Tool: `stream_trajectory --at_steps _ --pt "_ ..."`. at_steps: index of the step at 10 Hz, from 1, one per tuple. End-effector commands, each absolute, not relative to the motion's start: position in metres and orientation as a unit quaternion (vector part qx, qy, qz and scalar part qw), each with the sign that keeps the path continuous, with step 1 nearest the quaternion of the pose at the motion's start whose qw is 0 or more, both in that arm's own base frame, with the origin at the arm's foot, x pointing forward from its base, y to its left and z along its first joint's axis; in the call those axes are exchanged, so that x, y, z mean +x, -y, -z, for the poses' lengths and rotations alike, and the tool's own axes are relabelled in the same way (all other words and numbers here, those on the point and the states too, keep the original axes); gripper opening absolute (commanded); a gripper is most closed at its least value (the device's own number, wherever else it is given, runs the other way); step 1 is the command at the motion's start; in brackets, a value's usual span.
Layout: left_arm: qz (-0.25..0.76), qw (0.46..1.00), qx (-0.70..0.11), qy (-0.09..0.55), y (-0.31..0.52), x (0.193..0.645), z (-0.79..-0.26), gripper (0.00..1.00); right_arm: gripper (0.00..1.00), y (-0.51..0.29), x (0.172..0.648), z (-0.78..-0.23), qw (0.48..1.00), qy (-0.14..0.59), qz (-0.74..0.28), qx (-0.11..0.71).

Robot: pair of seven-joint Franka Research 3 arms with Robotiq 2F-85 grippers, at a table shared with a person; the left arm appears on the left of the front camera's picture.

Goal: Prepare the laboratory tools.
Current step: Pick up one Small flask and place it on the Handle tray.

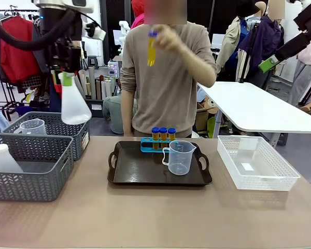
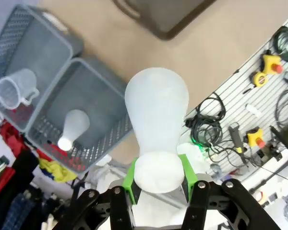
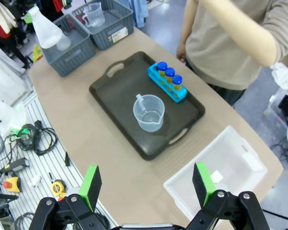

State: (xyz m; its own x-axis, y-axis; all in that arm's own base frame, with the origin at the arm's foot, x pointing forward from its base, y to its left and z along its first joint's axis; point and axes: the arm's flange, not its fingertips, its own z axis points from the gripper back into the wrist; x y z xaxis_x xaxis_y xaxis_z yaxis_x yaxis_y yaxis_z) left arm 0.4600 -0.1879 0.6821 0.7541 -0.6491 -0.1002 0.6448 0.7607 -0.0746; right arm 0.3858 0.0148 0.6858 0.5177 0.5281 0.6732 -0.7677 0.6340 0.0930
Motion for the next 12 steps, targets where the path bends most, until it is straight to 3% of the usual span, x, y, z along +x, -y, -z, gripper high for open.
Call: stream_trajectory --at_steps 1,3,7,12 --pt "0.371 0.925 -0.047 -0.062 0.206 0.468 -0.677 0.00 1.00 -0.016 0.386 -0.687 0.849 0.311 -0.379 0.199" --pt "0.381 0.920 -0.069 -0.061 0.225 0.480 -0.661 0.00 1.00 -0.016 0.386 -0.687 0.849 0.311 -0.379 0.199" --pt "0.344 0.936 -0.057 -0.056 0.173 0.456 -0.678 0.00 1.00 -0.016 0.386 -0.687 0.849 0.311 -0.379 0.199" --pt "0.331 0.941 -0.049 -0.054 0.166 0.453 -0.693 0.00 1.00 -0.016 0.386 -0.687 0.849 0.311 -0.379 0.199"
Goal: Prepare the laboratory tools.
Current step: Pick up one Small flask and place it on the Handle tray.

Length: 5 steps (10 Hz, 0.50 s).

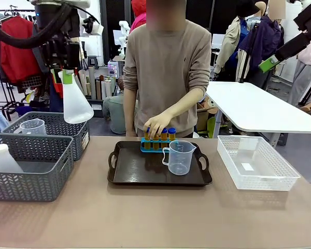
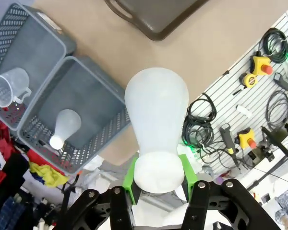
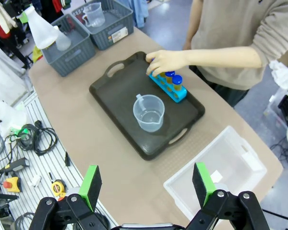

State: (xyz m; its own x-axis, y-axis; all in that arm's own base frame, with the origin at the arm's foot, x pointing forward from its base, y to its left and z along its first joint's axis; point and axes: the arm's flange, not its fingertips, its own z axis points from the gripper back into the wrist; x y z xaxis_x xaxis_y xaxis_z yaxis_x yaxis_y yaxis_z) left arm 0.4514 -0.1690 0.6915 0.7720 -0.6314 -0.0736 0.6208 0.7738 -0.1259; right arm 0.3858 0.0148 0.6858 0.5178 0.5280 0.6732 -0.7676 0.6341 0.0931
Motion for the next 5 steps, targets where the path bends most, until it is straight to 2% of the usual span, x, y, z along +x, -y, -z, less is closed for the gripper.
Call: stream_trajectory --at_steps 1,5 --pt "0.331 0.941 -0.049 -0.054 0.1663 0.4530 -0.6933 0.00 1.00 -0.0159 0.3858 -0.6873 0.849 0.311 -0.379 0.199" --pt "0.331 0.941 -0.049 -0.054 0.1663 0.4530 -0.6933 0.00 1.00 -0.0159 0.3858 -0.6873 0.849 0.311 -0.379 0.199"
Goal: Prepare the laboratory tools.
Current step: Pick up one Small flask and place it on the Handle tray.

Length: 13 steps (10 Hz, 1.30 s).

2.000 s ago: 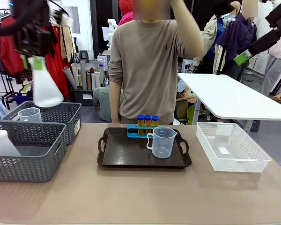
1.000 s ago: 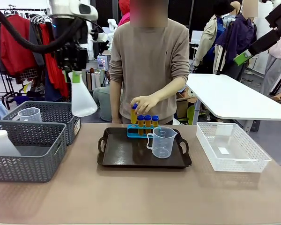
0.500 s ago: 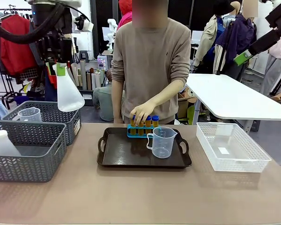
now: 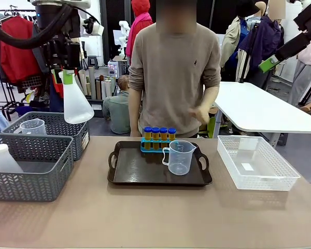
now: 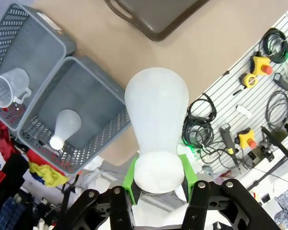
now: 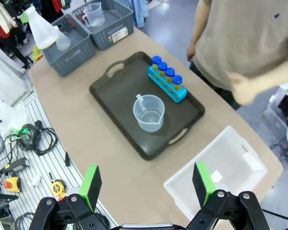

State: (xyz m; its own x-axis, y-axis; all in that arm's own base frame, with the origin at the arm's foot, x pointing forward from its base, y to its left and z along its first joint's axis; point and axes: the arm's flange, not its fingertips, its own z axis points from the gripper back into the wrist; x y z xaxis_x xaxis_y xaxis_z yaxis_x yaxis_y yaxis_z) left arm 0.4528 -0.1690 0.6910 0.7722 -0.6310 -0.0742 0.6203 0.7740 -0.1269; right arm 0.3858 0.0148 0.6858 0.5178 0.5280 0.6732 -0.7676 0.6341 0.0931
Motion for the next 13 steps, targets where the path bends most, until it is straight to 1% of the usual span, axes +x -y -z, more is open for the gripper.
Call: stream_trajectory --at_steps 1,5,6,7,8,9,10,11,13 --pt "0.333 0.940 -0.048 -0.056 0.169 0.453 -0.691 0.00 1.00 -0.016 0.386 -0.687 0.849 0.311 -0.379 0.199" --pt "0.380 0.922 -0.017 -0.075 0.195 0.473 -0.684 0.00 1.00 -0.016 0.386 -0.687 0.849 0.311 -0.379 0.199" --pt "0.401 0.913 -0.018 -0.077 0.207 0.480 -0.679 0.00 1.00 -0.016 0.386 -0.687 0.849 0.311 -0.379 0.199" --pt "0.417 0.905 0.002 -0.083 0.228 0.490 -0.670 0.00 1.00 -0.016 0.386 -0.687 0.849 0.311 -0.379 0.199" --pt "0.427 0.901 0.019 -0.068 0.245 0.503 -0.663 0.00 1.00 -0.016 0.386 -0.687 0.849 0.311 -0.379 0.199" --pt "0.456 0.888 0.032 -0.055 0.256 0.515 -0.658 0.00 1.00 -0.016 0.386 -0.687 0.849 0.311 -0.379 0.199" --pt "0.511 0.858 0.020 -0.054 0.268 0.531 -0.648 0.00 1.00 -0.016 0.386 -0.687 0.849 0.311 -0.379 0.199" --pt "0.539 0.840 0.027 -0.050 0.279 0.545 -0.636 0.00 1.00 -0.016 0.386 -0.687 0.849 0.311 -0.379 0.199" --pt "0.591 0.804 0.026 -0.065 0.308 0.570 -0.603 0.00 1.00 -0.016 0.386 -0.687 0.849 0.311 -0.379 0.199"
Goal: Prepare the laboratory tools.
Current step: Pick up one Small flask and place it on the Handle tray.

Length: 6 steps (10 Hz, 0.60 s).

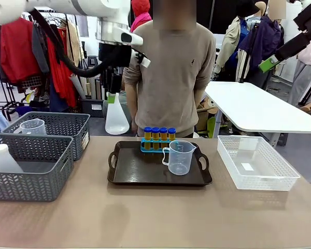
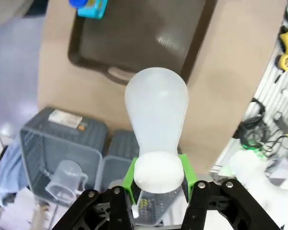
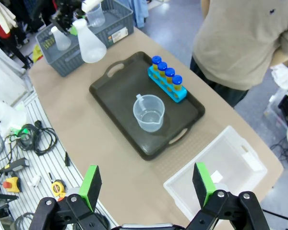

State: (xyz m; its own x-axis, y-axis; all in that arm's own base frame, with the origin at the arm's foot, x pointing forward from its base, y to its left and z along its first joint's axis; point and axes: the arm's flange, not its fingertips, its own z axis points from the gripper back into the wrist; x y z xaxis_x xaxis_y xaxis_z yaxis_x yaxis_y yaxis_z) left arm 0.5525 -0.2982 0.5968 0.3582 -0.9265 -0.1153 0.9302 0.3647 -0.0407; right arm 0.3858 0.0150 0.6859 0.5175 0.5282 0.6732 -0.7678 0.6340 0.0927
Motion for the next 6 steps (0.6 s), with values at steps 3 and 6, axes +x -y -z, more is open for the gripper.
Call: stream_trajectory --at_steps 3,6 --pt "0.662 0.747 0.050 -0.036 0.342 0.597 -0.558 0.00 1.00 -0.016 0.386 -0.687 0.849 0.311 -0.379 0.199" --pt "0.679 0.733 0.043 -0.020 0.364 0.599 -0.524 0.00 1.00 -0.016 0.386 -0.687 0.849 0.311 -0.379 0.199"
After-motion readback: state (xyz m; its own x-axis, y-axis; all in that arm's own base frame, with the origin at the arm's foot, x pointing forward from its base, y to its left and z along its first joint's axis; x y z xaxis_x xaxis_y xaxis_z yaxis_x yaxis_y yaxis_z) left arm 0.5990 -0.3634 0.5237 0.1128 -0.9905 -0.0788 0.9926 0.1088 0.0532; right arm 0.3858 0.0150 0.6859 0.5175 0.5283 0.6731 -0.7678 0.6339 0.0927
